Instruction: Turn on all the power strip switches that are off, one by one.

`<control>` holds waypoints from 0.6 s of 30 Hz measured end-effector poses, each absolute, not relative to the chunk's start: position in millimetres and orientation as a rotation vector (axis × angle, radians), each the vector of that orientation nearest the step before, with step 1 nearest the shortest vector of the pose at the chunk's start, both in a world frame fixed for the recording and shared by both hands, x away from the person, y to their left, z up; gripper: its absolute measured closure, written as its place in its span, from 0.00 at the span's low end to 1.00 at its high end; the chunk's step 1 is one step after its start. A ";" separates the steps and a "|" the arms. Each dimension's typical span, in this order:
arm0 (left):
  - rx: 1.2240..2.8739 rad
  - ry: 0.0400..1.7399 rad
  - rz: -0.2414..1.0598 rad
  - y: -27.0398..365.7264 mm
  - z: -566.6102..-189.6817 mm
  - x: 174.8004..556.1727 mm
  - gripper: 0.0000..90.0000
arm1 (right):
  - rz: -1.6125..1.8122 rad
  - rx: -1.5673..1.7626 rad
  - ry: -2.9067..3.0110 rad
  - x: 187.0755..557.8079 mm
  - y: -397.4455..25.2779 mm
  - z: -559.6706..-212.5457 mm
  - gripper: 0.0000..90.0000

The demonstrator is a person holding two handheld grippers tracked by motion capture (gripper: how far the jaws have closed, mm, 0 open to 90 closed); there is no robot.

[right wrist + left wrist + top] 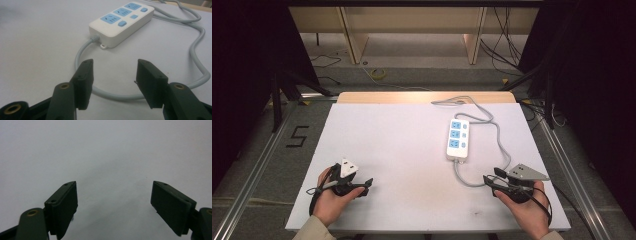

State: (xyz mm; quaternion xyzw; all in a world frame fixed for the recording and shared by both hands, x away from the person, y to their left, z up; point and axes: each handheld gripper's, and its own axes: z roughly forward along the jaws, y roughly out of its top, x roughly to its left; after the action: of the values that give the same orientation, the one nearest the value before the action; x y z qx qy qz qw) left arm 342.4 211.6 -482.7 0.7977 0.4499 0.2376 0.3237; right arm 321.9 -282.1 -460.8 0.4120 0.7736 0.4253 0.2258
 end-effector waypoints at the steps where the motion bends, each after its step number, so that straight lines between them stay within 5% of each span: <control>1: 2.092 1.182 0.623 211.5 -482.9 342.1 0.24 | 1.169 1.136 2.136 322.0 -281.8 -461.1 0.53; 8: 2.090 1.181 0.620 210.4 -483.9 341.2 0.23 | 1.169 1.112 2.148 322.8 -278.3 -458.1 0.56; 18: 2.081 1.184 0.621 210.0 -483.6 341.1 0.23 | 1.134 1.082 2.149 329.3 -272.0 -448.5 0.84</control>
State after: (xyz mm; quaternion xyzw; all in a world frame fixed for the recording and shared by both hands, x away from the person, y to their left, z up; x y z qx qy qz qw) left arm 341.1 210.0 -483.6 0.7949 0.4521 0.2370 0.3279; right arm 329.3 -272.0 -448.5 0.3950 0.7846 0.4141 0.2384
